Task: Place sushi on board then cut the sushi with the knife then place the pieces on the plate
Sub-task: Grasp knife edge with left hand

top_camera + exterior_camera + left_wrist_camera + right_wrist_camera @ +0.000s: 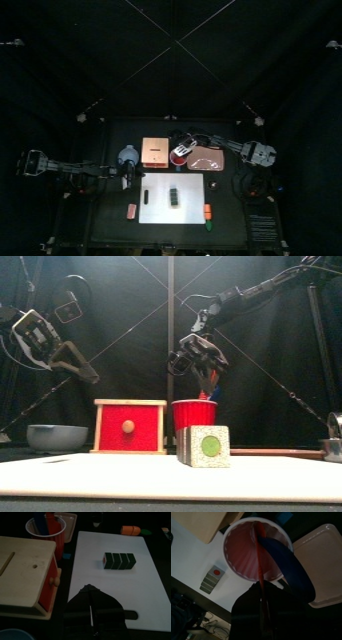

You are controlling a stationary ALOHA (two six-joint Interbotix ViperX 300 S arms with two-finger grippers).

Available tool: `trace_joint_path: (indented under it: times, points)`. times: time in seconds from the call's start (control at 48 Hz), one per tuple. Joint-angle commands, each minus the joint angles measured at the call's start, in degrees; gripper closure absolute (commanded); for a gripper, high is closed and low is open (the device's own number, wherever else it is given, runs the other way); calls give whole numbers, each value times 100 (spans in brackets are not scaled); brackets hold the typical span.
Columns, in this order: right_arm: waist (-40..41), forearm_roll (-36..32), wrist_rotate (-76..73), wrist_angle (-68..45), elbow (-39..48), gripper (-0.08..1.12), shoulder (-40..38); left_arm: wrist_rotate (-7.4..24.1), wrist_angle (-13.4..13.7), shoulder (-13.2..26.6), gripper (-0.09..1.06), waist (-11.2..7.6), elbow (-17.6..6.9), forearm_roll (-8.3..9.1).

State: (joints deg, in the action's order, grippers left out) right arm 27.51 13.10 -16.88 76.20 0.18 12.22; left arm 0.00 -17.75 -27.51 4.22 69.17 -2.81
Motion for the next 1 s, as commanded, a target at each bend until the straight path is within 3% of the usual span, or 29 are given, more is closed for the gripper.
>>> trace_joint_path:
  times: [0.021,0.417,0.604,0.812,1.0]
  points:
    - [35,26,18,105,-193,73,-264,-9,-18,-9,97,9,-70,-9]
    - [-44,-79,44,536,-510,73,-993,-9,-18,-193,96,9,-70,-9]
    - [-396,-835,62,422,-448,73,-1661,18,-18,-413,96,18,-70,-9]
    - [-1090,-1723,35,-387,193,73,-2426,35,-18,-554,96,18,-70,9]
    - [-1793,-2188,-53,-1854,1292,73,-3146,44,-35,-624,94,44,-70,18]
